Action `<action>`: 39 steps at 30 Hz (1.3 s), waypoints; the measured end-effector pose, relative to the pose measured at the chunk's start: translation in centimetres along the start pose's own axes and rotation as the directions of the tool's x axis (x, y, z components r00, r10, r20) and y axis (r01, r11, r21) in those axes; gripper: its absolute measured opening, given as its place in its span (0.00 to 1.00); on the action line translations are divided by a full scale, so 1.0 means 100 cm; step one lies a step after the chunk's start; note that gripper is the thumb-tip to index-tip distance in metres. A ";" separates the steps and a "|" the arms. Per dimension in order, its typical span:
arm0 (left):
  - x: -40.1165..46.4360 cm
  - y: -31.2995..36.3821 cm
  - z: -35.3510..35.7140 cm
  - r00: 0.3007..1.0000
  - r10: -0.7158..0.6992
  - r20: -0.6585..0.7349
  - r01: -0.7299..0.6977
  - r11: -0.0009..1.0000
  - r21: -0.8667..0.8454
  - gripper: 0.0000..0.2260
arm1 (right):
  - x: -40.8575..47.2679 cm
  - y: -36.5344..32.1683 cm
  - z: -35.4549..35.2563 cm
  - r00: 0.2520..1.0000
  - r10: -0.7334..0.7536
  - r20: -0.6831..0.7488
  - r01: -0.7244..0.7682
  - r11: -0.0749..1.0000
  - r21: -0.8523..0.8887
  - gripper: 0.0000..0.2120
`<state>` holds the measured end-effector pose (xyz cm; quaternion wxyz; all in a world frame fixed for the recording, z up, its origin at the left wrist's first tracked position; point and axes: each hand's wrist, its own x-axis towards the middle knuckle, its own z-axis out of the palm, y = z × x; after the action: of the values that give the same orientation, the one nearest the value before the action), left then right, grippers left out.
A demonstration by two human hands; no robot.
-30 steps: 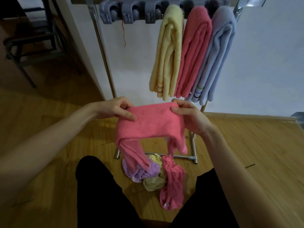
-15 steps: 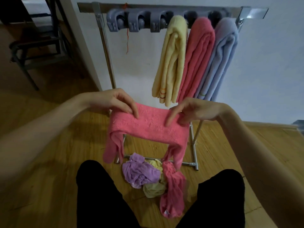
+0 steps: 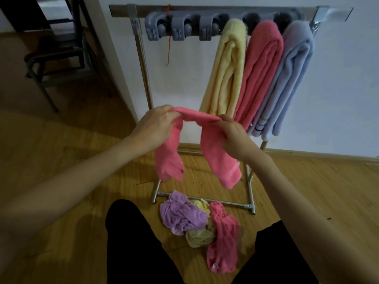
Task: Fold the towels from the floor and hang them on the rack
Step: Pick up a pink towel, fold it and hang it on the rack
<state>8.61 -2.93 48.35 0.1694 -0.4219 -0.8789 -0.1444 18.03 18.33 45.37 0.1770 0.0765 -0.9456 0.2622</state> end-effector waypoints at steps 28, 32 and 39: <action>0.196 -0.039 -0.061 0.915 0.166 -0.368 -0.102 0.977 0.187 0.21 | 0.167 -0.037 -0.040 0.834 0.170 -0.525 -0.134 0.985 0.106 0.33; 0.213 -0.039 -0.053 0.921 0.201 -0.334 -0.141 0.971 0.195 0.21 | 0.177 -0.034 -0.034 0.801 0.255 -0.542 -0.257 0.964 0.074 0.36; 0.214 -0.048 -0.033 0.924 0.274 -0.267 -0.216 0.950 0.226 0.26 | 0.183 -0.012 -0.013 0.795 0.181 -0.578 -0.235 0.972 -0.019 0.37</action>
<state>-7.11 7.70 59.72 0.3554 -0.4843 -0.7934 -0.0978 1.74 17.02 53.82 0.4261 -0.1182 -0.8619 0.2481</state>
